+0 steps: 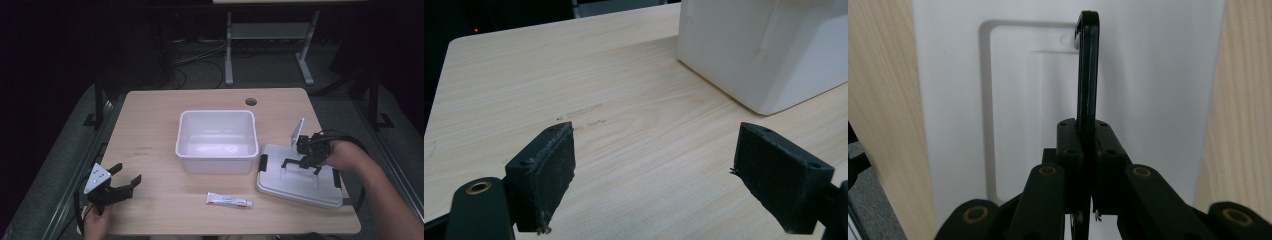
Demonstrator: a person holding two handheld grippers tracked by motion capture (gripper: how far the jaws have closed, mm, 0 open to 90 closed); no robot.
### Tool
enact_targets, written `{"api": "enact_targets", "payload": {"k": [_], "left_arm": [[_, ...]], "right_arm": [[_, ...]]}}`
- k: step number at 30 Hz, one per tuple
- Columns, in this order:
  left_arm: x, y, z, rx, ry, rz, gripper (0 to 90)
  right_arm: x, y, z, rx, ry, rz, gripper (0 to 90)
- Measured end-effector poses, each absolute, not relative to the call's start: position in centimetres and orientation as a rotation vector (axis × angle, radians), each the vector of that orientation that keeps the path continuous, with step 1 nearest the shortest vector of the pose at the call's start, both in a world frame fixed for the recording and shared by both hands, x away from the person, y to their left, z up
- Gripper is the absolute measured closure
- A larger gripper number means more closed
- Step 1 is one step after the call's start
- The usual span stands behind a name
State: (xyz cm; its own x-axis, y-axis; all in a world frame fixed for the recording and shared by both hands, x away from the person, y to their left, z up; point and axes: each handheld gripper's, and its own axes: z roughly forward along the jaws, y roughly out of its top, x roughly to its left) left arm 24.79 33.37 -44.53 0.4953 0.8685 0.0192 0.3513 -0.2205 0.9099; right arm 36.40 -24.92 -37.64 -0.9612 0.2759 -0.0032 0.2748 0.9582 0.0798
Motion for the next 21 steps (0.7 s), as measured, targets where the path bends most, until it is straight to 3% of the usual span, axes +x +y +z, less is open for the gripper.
{"api": "enact_targets", "payload": {"k": [21], "left_arm": [[24.8,33.3,-44.5,1.796,1.022,0.687,16.3]], "right_arm": [[36.7,-24.5,-38.8,0.445,3.096,0.122,83.9]]}}
